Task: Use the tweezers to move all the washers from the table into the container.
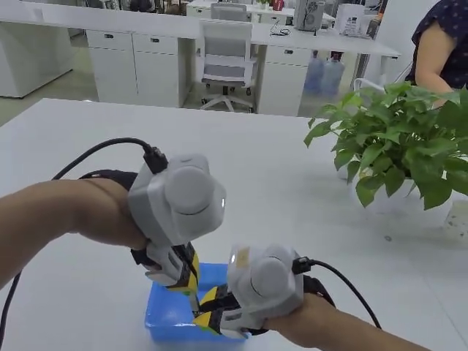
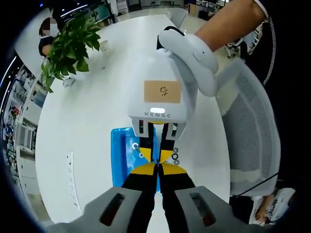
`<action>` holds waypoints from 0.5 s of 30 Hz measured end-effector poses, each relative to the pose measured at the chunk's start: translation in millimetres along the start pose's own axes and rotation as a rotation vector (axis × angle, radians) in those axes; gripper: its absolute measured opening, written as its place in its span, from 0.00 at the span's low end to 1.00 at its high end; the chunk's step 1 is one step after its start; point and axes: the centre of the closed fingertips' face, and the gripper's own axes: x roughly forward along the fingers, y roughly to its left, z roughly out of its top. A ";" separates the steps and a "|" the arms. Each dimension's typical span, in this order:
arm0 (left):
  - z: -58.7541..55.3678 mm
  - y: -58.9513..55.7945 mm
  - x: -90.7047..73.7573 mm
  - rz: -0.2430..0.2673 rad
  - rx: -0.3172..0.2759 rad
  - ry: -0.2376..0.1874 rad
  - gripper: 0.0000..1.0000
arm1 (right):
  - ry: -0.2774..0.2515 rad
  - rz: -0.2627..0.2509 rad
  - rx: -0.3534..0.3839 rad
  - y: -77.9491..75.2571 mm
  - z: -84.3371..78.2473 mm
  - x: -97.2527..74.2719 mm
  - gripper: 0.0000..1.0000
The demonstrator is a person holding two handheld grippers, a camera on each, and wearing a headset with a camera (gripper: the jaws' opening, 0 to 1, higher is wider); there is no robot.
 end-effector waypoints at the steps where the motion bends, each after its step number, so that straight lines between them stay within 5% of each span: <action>1: -0.3 -2.4 0.2 0.000 0.002 0.001 0.05 | 0.000 0.001 -0.001 2.2 -0.2 0.1 0.11; 15: -6.5 -21.4 11.9 -0.032 -0.012 0.006 0.05 | 0.007 0.026 0.014 24.9 -10.3 7.7 0.11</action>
